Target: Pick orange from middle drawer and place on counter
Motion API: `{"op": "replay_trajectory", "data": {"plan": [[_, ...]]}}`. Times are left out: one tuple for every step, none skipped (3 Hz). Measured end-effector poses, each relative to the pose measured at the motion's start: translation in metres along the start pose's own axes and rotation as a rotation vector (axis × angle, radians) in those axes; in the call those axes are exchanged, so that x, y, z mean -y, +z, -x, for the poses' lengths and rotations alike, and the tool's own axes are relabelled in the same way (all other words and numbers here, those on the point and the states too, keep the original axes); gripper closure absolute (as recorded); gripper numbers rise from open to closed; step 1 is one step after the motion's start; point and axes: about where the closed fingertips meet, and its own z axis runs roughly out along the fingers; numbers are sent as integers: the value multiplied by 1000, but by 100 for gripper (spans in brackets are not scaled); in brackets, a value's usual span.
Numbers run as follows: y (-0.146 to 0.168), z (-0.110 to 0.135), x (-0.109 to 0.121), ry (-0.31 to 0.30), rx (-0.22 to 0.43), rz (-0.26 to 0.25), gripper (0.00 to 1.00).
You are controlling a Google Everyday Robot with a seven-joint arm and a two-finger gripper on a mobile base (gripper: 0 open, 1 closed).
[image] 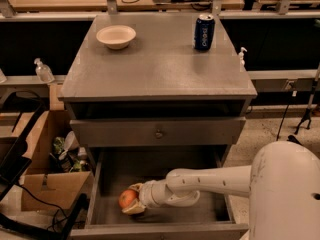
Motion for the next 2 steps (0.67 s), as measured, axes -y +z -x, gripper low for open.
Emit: {"op": "replay_trajectory", "data": {"plan": [[-4, 21, -3, -28, 35, 27, 100], [-86, 101, -32, -40, 163, 91, 100]]}}
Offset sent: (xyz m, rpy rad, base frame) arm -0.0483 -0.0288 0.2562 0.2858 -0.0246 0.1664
